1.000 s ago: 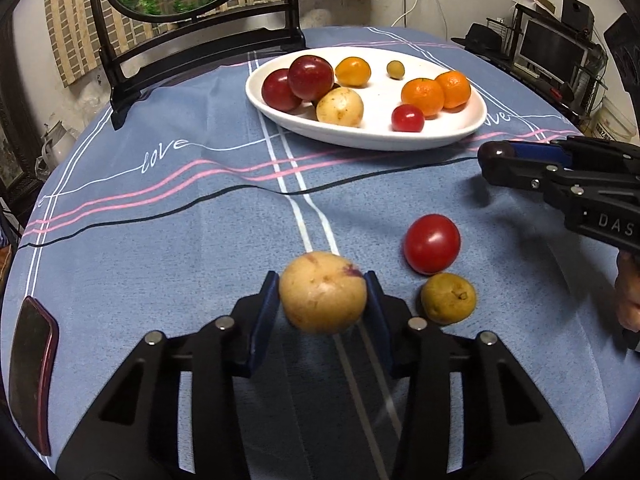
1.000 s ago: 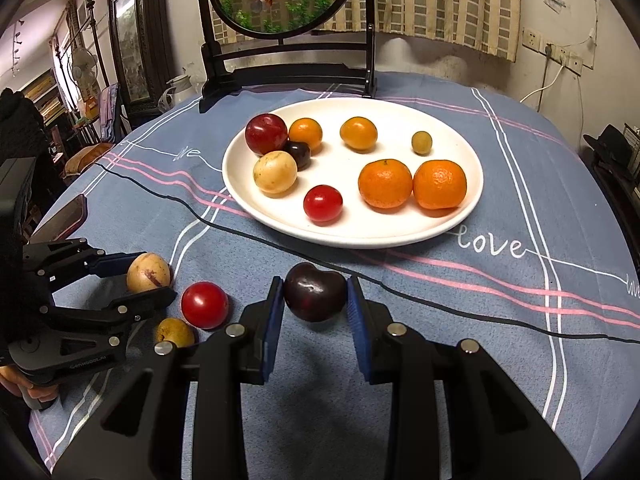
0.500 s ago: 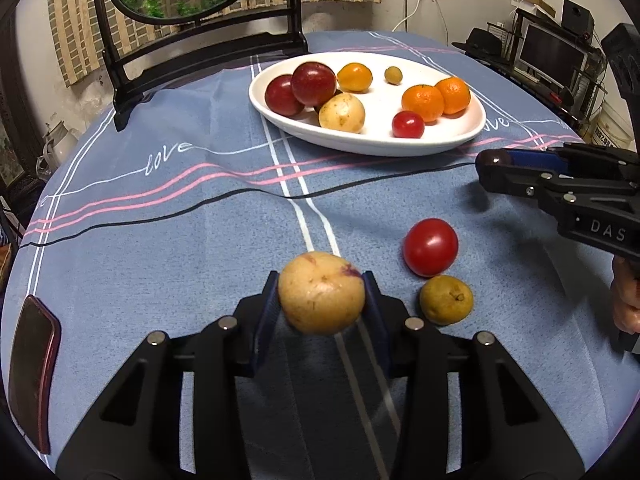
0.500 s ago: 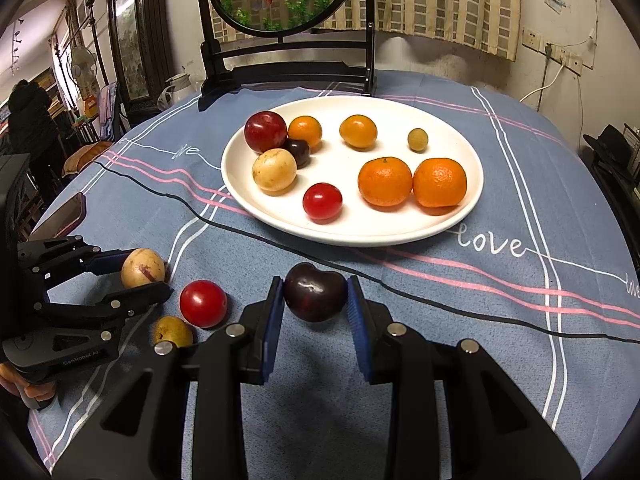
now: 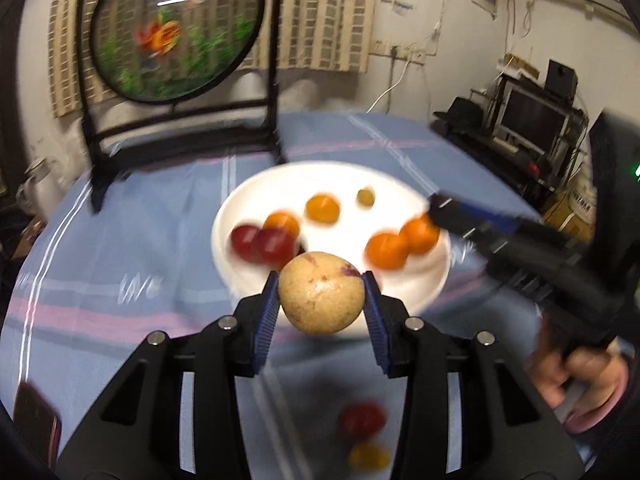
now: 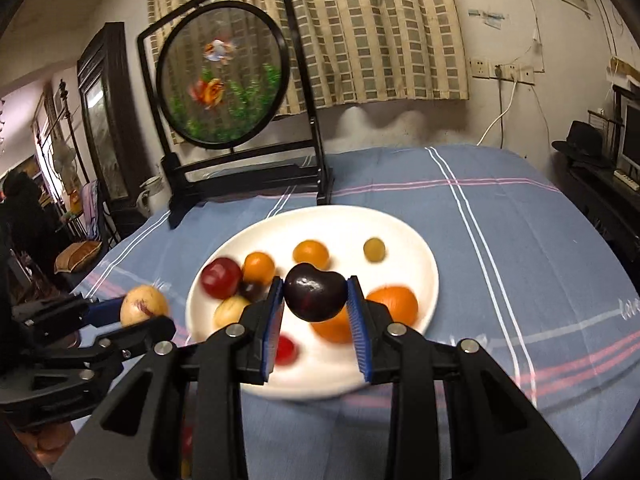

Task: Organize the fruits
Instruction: 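Carry the dark plum and pale fruit onto the white plate and open both tools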

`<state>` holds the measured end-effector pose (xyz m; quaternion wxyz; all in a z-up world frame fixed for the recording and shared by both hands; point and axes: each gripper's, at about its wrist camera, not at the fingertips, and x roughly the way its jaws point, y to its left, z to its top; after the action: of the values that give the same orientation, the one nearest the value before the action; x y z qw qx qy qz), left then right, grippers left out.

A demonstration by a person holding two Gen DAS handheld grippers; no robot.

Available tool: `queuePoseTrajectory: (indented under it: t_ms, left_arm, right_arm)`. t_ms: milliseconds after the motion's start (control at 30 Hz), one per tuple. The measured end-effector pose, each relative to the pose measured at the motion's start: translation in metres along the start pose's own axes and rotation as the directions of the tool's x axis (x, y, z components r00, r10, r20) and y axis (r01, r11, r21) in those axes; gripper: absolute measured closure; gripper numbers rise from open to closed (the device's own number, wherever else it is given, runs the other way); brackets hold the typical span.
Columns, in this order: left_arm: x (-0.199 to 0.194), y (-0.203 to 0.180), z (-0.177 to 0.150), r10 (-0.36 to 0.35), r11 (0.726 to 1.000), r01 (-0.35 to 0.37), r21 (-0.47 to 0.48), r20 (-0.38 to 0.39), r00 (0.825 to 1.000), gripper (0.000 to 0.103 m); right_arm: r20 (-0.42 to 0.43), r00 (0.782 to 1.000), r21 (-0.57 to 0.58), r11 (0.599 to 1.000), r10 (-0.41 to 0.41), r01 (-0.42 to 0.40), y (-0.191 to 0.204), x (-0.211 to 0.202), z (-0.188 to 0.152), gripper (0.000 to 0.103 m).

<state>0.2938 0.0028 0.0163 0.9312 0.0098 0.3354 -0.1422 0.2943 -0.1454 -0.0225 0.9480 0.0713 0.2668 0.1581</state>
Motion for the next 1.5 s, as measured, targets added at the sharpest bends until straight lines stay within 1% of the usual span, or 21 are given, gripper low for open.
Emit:
queuePoseTrajectory:
  t_ms: [67, 133, 333, 533, 667, 700, 733, 767, 800, 833, 900, 933, 1033, 1100, 1167, 1200, 1267, 1400, 1467, 1500]
  left_arm:
    - [0.018, -0.003, 0.016, 0.011, 1.000, -0.011, 0.004, -0.008, 1.000, 0.062]
    - [0.037, -0.003, 0.027, 0.012, 1.000, -0.012, -0.002, -0.028, 1.000, 0.062]
    - [0.083, -0.001, 0.045, 0.051, 0.999, -0.052, -0.009, -0.080, 0.995, 0.062]
    - [0.109, 0.002, 0.050, 0.072, 0.997, -0.074, -0.013, -0.122, 0.990, 0.062]
    - [0.114, 0.000, 0.051, 0.077, 0.997, -0.079, -0.010, -0.135, 0.988, 0.061]
    - [0.113, 0.001, 0.051, 0.077, 0.997, -0.080, -0.012, -0.134, 0.988, 0.057]
    - [0.108, 0.001, 0.052, 0.093, 0.995, -0.095, -0.013, -0.120, 0.988, 0.044]
    - [0.103, 0.001, 0.052, 0.121, 0.992, -0.123, -0.017, -0.100, 0.988, 0.040]
    - [0.096, 0.003, 0.053, 0.145, 0.989, -0.147, -0.022, -0.076, 0.987, 0.034]
    - [0.089, 0.003, 0.053, 0.152, 0.988, -0.154, -0.024, -0.066, 0.986, 0.027]
    - [0.072, 0.007, 0.051, 0.166, 0.985, -0.168, -0.032, -0.049, 0.985, 0.020]
    - [0.060, 0.009, 0.049, 0.191, 0.981, -0.192, -0.035, -0.036, 0.981, 0.017]
    - [0.032, 0.012, 0.040, 0.251, 0.967, -0.251, -0.042, -0.008, 0.968, 0.011]
    - [0.015, 0.015, 0.031, 0.272, 0.961, -0.271, -0.053, 0.004, 0.962, 0.010]
    - [0.001, 0.016, 0.020, 0.311, 0.949, -0.310, -0.055, 0.004, 0.950, 0.009]
    - [-0.006, 0.015, 0.012, 0.338, 0.940, -0.338, -0.050, 0.005, 0.941, 0.009]
    - [-0.015, 0.013, 0.001, 0.356, 0.934, -0.356, -0.041, 0.012, 0.934, 0.009]
    - [-0.027, 0.015, -0.016, 0.358, 0.933, -0.357, -0.052, 0.012, 0.933, 0.008]
    - [-0.032, 0.016, -0.025, 0.368, 0.928, -0.367, -0.060, 0.017, 0.930, 0.007]
    - [-0.033, 0.017, -0.028, 0.366, 0.929, -0.364, -0.063, 0.021, 0.930, 0.007]
  right_arm:
    - [-0.022, 1.000, 0.018, 1.000, -0.019, 0.019, -0.009, 0.022, 0.006, 0.071]
    - [-0.043, 0.999, 0.042, 0.999, -0.011, 0.013, -0.017, 0.037, 0.008, 0.071]
    - [-0.061, 0.998, 0.042, 0.999, -0.027, 0.029, -0.032, 0.060, 0.016, 0.071]
    - [-0.114, 0.993, 0.037, 0.999, -0.023, 0.028, -0.040, 0.083, 0.019, 0.071]
    - [-0.133, 0.991, 0.036, 0.999, -0.013, 0.018, -0.040, 0.089, 0.020, 0.071]
    - [-0.136, 0.991, 0.032, 0.999, -0.012, 0.016, -0.040, 0.089, 0.020, 0.070]
    - [-0.141, 0.990, 0.030, 0.999, -0.006, 0.010, -0.040, 0.088, 0.020, 0.064]
    - [-0.141, 0.990, 0.034, 0.999, -0.007, 0.011, -0.039, 0.087, 0.020, 0.053]
    - [-0.137, 0.990, 0.042, 0.999, -0.017, 0.023, -0.040, 0.084, 0.021, 0.047]
    - [-0.130, 0.991, 0.044, 0.998, -0.026, 0.032, -0.040, 0.081, 0.022, 0.041]
    - [-0.104, 0.994, 0.039, 0.999, -0.016, 0.020, -0.038, 0.068, 0.025, 0.041]
    - [-0.101, 0.995, 0.032, 0.999, -0.016, 0.020, -0.037, 0.064, 0.026, 0.041]
    - [-0.070, 0.998, 0.020, 1.000, -0.011, 0.012, -0.025, 0.037, 0.026, 0.041]
    - [-0.069, 0.998, 0.013, 1.000, -0.002, 0.002, -0.018, 0.025, 0.021, 0.041]
    - [-0.069, 0.997, 0.002, 1.000, 0.025, -0.025, -0.006, 0.011, 0.013, 0.041]
    - [-0.068, 0.997, -0.006, 1.000, 0.028, -0.029, -0.001, 0.005, 0.009, 0.041]
    - [-0.075, 0.996, -0.029, 0.999, 0.038, -0.040, 0.010, -0.006, -0.001, 0.041]
    - [-0.092, 0.994, -0.082, 0.994, 0.060, -0.068, 0.030, -0.019, -0.020, 0.041]
    - [-0.100, 0.993, -0.108, 0.992, 0.060, -0.071, 0.038, -0.022, -0.028, 0.041]
    - [-0.117, 0.991, -0.110, 0.990, 0.072, -0.084, 0.042, -0.021, -0.033, 0.041]
